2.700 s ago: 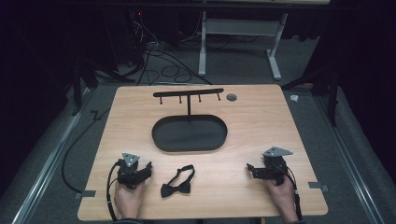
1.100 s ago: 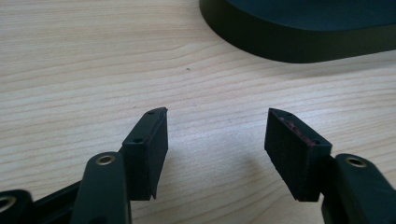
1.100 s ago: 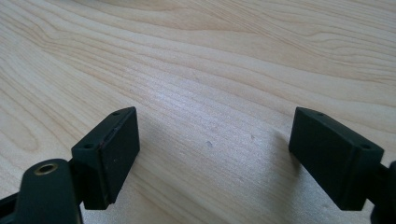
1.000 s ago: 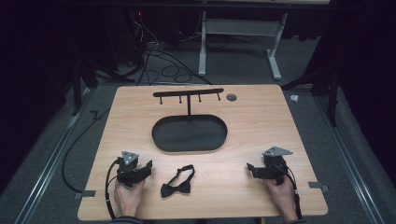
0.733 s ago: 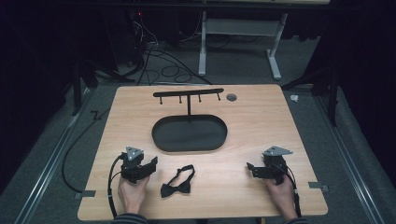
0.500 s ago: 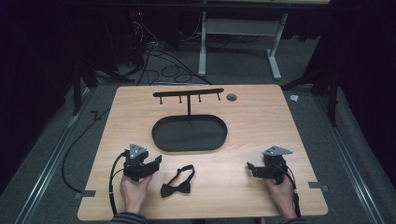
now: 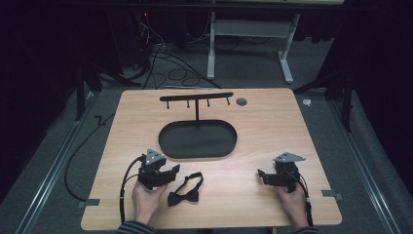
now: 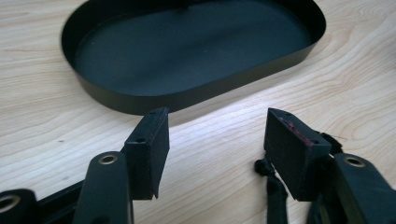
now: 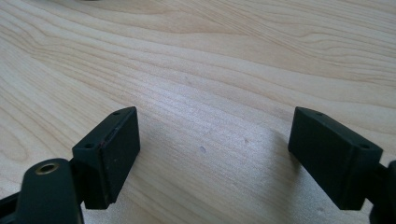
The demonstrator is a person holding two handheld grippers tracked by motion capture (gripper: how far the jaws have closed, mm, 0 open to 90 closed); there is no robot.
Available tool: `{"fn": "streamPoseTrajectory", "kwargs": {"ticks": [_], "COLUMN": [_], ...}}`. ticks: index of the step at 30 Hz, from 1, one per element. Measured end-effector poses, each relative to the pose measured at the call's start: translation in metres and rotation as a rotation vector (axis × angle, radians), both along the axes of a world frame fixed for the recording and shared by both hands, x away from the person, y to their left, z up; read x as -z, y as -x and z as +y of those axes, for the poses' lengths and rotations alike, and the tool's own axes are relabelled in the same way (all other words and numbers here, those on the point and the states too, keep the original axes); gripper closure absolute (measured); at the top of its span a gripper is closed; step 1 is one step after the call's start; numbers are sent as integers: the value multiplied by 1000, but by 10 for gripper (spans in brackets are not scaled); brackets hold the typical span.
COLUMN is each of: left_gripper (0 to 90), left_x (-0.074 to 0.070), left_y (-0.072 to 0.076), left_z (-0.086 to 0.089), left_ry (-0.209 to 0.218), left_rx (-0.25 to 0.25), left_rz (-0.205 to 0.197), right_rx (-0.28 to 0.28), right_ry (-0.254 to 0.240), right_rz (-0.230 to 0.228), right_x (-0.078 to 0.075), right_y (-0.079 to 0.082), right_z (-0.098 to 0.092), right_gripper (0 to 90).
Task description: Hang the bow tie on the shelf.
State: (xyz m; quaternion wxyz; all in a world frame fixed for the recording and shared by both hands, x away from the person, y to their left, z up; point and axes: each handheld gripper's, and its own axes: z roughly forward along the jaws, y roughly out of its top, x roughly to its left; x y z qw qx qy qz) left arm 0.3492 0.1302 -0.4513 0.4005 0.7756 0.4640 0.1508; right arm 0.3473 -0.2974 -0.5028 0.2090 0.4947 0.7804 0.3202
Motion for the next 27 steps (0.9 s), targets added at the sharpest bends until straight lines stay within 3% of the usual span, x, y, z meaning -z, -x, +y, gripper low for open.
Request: {"fn": "streamPoseTrajectory", "kwargs": {"ticks": [3, 7, 10, 17, 23, 27], "left_gripper": [420, 440, 458, 512, 566, 642], "left_x": [3, 7, 10, 20, 29, 35], "left_y": [4, 7, 8, 11, 16, 18], "left_z": [-7, -12, -16, -23, -28, -28], "left_ry": [21, 17, 16, -10, -64, -71], "left_rx": [0, 15, 51, 87, 106, 116], "left_rz": [3, 20, 40, 74, 78, 86], "right_rx": [-1, 0, -2, -1, -1, -1], "right_ry": [1, 1, 1, 1, 3, 3], "right_rz": [0, 0, 0, 0, -2, -2], "right_x": [0, 0, 0, 0, 0, 0], "right_y": [0, 0, 0, 0, 1, 1], "right_z": [0, 0, 0, 0, 0, 0], "right_gripper": [179, 179, 179, 179, 179, 178]}}
